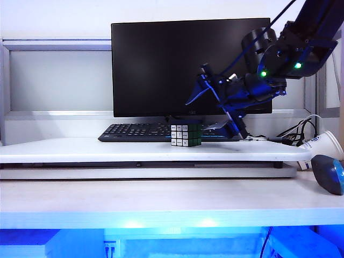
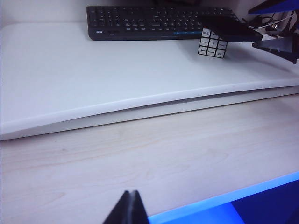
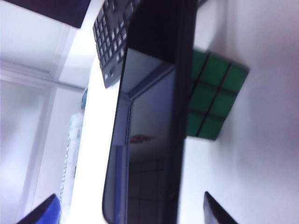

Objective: Put the phone on top of the Rubik's Cube.

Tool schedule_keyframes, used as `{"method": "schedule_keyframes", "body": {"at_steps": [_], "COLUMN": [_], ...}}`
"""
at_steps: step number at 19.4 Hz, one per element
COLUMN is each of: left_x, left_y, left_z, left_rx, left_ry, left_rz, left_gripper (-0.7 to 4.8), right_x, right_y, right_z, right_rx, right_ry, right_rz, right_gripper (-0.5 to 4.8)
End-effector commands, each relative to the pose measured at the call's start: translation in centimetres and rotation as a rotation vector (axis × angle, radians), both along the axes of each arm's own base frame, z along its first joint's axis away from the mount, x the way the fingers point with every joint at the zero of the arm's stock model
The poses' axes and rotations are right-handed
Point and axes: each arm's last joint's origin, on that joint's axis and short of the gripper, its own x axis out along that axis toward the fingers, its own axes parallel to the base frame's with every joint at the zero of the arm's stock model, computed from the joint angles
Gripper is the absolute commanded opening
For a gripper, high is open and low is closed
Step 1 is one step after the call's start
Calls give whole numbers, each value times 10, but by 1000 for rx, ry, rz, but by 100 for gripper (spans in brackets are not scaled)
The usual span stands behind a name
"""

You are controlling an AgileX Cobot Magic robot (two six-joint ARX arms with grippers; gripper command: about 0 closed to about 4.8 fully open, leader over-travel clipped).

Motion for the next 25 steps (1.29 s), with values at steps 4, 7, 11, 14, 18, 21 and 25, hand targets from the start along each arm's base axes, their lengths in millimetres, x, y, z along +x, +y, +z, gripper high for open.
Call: {"method": "schedule_keyframes", "body": {"at_steps": [4,7,11,14,18,21,25], "left_x": [0,0,0,0,0,1,1], "left_y": [0,0,0,0,2,4,4], "left_z": [0,0,0,0,-1,-1,-2], "left_rx": [5,5,5,5,18,37,47], "left_ry": [9,9,9,9,15,14,16], "left_rz": [3,3,3,3,85,117,146], "left_gripper": [-5,-4,-4,-5,-5,-5,-5], "right_x": [10,13,5,-20,-67,-110,-162], "right_y": [-34,-61,-92,-107,-111,-117,-122], "right_z": [7,14,48,91,129,140,128], "right_rx": [14,15,-25,-195,-496,-609,-690], "right_ry": [-36,-64,-170,-282,-324,-381,-404], "right_rz": [-33,-41,-39,-39,-60,-131,-210], "right_gripper": [396,396,346,235,73,-8,-8]}}
